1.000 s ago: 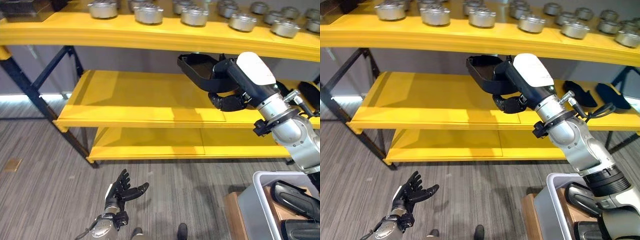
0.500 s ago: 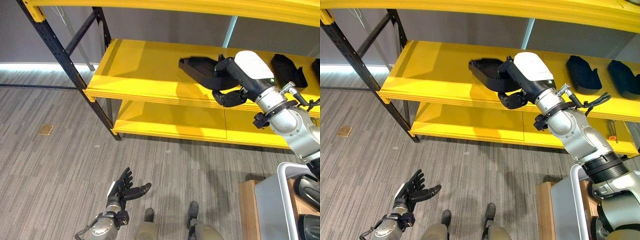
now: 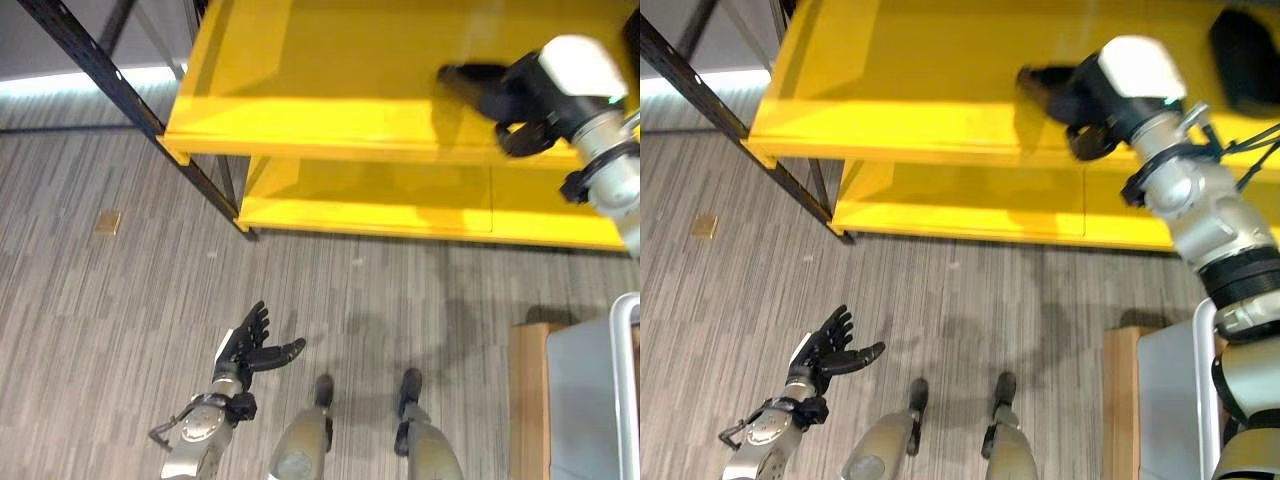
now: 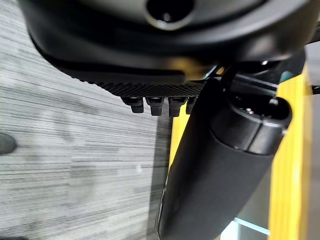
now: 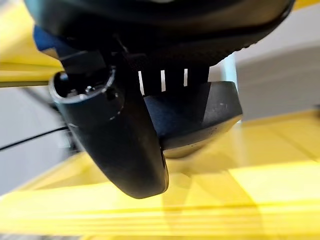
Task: Move parts from the plastic box to the shelf.
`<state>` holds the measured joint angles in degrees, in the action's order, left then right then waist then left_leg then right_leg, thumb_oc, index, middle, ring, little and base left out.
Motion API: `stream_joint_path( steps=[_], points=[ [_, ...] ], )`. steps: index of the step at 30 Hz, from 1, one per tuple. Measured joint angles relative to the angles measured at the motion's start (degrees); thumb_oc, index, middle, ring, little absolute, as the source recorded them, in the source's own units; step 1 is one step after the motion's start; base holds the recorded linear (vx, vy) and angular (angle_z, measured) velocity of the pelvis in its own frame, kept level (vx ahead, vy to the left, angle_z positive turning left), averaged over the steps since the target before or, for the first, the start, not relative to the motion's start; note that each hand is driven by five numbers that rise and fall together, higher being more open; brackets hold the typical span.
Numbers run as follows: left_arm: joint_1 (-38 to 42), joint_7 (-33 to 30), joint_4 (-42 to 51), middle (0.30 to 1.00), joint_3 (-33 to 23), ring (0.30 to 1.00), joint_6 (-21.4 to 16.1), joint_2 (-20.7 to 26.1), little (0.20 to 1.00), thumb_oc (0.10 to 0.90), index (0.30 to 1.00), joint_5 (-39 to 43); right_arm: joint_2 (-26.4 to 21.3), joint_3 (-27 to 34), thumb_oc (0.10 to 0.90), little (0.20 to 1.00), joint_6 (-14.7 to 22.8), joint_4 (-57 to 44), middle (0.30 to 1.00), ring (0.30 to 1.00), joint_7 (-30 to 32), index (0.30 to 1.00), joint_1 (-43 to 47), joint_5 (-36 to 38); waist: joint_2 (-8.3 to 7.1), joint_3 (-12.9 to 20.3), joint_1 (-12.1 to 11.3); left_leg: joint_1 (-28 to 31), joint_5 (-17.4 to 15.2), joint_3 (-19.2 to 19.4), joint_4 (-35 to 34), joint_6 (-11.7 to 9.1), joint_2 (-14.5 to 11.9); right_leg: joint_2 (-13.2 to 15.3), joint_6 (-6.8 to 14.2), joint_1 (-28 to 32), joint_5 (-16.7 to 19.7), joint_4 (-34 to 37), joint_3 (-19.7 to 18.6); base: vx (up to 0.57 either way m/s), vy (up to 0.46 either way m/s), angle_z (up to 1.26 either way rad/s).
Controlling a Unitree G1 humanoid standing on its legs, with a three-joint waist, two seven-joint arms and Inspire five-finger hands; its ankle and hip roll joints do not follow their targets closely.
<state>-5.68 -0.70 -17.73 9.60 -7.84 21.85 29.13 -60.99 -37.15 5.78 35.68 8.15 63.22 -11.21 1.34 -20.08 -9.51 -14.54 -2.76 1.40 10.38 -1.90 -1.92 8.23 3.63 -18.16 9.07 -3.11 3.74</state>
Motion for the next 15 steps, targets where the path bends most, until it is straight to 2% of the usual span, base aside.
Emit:
stream_joint_path(
  steps=[3, 4, 9, 15],
  points=[
    [0.4, -0.1, 0.0, 1.0, -0.1, 1.0, 0.0, 0.0, 1.0, 0.9, 1.0, 0.7, -1.4, -1.3, 0.4, 0.3, -0.2, 1.4, 0.3, 0.3, 0.1, 0.3, 0.8, -0.1, 0.14, -0.5, 0.1, -0.5, -0.1, 0.0, 0.2, 0.1, -0.1, 0.0, 0.0, -0.6, 0.0, 0.0, -0.1, -0.01, -0.017, -0.05],
    [0.9, -0.1, 0.0, 1.0, 0.0, 1.0, -0.1, 0.0, 1.0, 0.9, 1.0, 2.1, -1.4, -4.3, 0.4, 0.3, 0.0, 3.5, 0.3, 0.3, 0.1, 0.3, 2.9, -0.1, 0.2, -0.7, 0.2, -0.6, -0.1, 0.0, 0.2, 0.1, -0.1, 0.0, 0.0, -0.7, 0.0, -0.1, -0.1, 0.0, 0.0, 0.0],
    [1.3, -0.1, 0.2, 1.0, 0.0, 1.0, -1.1, 0.3, 1.0, 0.9, 1.0, 2.2, -1.3, -9.6, 0.4, 0.3, 0.5, 8.5, 0.3, 0.3, 0.2, 0.3, 9.1, 0.0, 0.22, -0.9, 0.2, -2.9, -0.5, 0.1, 2.1, 0.1, -0.1, -0.1, 0.0, -3.4, -0.4, -2.4, -0.4, -0.05, -0.02, -0.01],
    [2.2, -0.2, 0.2, 1.0, 0.6, 1.0, -1.2, 0.7, 1.0, 0.9, 1.0, 2.3, -1.2, -10.5, 0.4, 0.3, 0.3, 12.1, 0.3, 0.3, 0.2, 0.3, 12.1, 0.1, -0.26, -2.8, -0.1, -5.8, -2.5, 0.0, 8.0, 0.2, -0.3, 0.0, 0.0, -6.9, -3.2, -9.5, -1.2, -0.03, -0.022, 0.0]
  ],
)
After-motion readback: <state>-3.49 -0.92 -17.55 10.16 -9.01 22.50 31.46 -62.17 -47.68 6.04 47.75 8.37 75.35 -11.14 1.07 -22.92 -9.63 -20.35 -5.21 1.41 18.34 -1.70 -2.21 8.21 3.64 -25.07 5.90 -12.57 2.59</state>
